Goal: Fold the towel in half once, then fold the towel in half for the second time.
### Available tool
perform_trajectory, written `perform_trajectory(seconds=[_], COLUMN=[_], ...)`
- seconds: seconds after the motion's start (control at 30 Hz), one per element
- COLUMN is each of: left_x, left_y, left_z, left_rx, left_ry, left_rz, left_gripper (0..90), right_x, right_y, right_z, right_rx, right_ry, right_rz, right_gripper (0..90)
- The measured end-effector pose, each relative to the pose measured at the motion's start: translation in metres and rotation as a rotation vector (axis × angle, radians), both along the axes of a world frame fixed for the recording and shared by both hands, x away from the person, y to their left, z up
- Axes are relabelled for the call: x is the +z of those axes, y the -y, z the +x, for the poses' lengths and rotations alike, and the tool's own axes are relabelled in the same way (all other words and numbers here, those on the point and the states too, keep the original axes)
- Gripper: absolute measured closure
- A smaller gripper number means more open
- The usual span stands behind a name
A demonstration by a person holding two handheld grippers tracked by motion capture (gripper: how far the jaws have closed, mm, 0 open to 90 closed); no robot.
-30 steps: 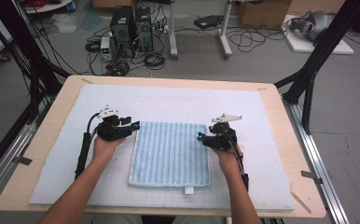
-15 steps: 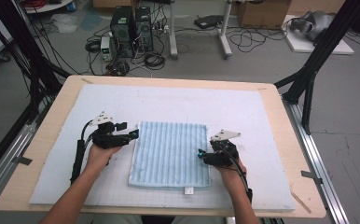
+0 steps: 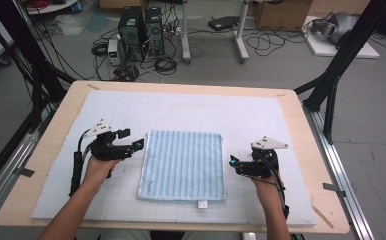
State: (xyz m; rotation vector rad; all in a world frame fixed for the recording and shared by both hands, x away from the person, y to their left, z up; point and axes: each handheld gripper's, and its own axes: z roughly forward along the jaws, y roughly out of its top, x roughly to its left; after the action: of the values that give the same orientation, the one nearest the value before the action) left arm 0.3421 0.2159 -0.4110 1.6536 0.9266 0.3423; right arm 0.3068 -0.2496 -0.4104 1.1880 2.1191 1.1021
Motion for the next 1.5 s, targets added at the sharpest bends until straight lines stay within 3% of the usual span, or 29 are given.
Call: perform_trajectory(seconds=[0.47,0.77,0.9,1.1,1.23,1.5], left_x=[0.005,0.007,0.012,0.012,0.003,-0.021], left_y=[-0.004,-0.008,-0.006,-0.002,0.003,0.014], left_z=[-0.003,0.016,0.031,0.049,0.059,0.080], left_rx=[0.015,0.044,0.046,0.056,0.073,0.103], left_ry=[-0.009,-0.046,-0.037,-0.080,-0.093,-0.168], left_rz=[-0.015,0.000,0.045,0.061,0.095,0.170], left_gripper=[20.4,24.0,24.1,24.9,27.1,34.8], right_x=[0.000,-0.001,-0.002,-0.001,-0.003,-0.007], right_y=[0.002,0.001,0.000,0.001,0.000,-0.004], right_z=[-0.003,0.003,0.003,0.001,-0.001,0.001], right_rx=[-0.012,0.001,0.011,0.018,0.024,0.036], right_ry=[0.022,0.011,0.010,0.006,0.001,-0.014], right_rz=[0.040,0.053,0.045,0.046,0.050,0.053], right_gripper=[11.4,11.4,11.4,11.4,11.4,11.4])
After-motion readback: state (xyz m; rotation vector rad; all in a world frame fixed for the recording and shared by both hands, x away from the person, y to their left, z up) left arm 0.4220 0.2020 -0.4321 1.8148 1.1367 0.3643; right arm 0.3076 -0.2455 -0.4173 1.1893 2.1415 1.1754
